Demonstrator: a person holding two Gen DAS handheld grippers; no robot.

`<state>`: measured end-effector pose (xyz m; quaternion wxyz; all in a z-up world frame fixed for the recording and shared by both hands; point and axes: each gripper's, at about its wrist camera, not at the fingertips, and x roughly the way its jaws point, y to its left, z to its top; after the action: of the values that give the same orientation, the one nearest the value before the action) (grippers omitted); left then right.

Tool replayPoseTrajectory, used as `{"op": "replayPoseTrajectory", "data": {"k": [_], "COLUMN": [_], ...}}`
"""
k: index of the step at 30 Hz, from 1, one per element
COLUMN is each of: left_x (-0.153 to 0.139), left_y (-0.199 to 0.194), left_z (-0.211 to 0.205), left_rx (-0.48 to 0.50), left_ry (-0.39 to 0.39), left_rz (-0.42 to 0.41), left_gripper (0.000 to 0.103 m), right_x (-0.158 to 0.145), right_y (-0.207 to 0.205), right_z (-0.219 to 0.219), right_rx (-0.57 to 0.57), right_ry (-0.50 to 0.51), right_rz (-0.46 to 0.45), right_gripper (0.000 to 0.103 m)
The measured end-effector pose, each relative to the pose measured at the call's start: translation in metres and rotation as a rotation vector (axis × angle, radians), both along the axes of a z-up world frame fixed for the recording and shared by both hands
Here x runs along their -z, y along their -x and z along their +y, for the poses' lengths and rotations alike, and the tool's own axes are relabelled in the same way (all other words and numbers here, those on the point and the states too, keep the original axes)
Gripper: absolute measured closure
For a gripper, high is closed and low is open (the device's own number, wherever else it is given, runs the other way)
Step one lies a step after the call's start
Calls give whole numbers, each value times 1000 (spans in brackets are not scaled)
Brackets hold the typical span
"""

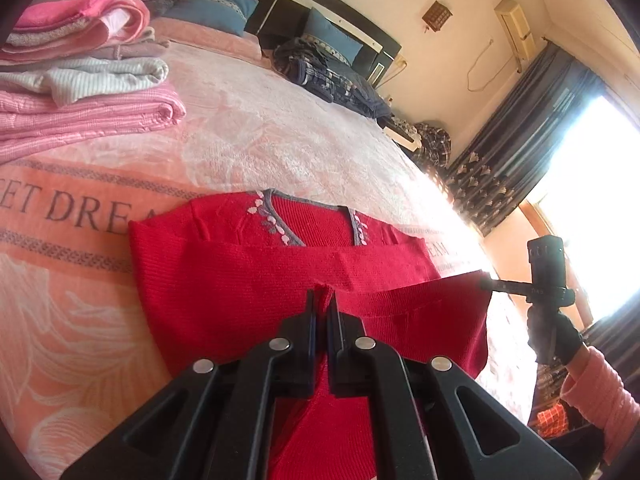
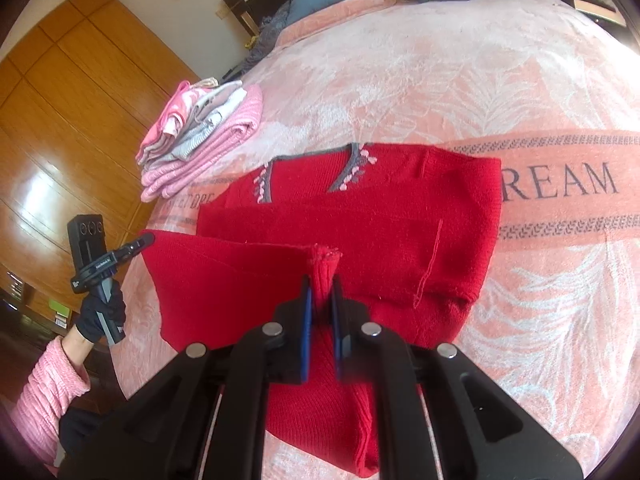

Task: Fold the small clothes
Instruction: 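Grasp the folded edge with both tools and smooth it flat, then grasp one side of the folded sweater with the right tool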

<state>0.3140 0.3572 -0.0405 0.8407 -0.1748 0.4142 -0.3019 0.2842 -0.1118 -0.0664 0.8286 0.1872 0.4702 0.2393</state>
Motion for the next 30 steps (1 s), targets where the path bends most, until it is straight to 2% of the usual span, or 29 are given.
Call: {"op": "replayPoseTrajectory", "data": {"k": [4, 8, 12, 17, 19, 22, 24, 26, 28, 30], "left_x": [-11, -15, -11, 11, 27, 51, 72, 90, 99, 99], "left_y": [-18, -40, -71, -109, -121, -137, -146, -153, -157, -158], "left_z": [6, 4, 0, -2, -4, -9, -9, -4, 4, 14], "left_rx": [-77, -122, -170, -236, -247, -261, -277, -304, -340, -389], "left_ry": [54, 80, 114, 145, 126, 26, -14, -19, -18, -6], "left_rz": [-18, -46, -60, -48, -29, 4, 56, 108, 139, 135], "left_gripper": [100, 100, 100, 100, 100, 99, 99, 98, 95, 94], "right_x": [-20, -25, -20, 1, 14, 39, 57, 70, 79, 82], "right_y": [-15, -40, -73, -114, -128, -142, -147, -148, -151, -152], "right_z": [-14, -17, -18, -27, -31, -38, -41, -41, -41, -41], "right_rx": [55, 80, 102, 159, 173, 196, 204, 202, 194, 189], "right_ry": [-31, 4, 16, -23, -27, -14, 0, 16, -3, -16], "right_rz": [-47, -71, -91, -96, -83, -42, -5, 32, 65, 78], "right_gripper": [96, 96, 96, 99, 99, 99, 99, 93, 81, 63]}}
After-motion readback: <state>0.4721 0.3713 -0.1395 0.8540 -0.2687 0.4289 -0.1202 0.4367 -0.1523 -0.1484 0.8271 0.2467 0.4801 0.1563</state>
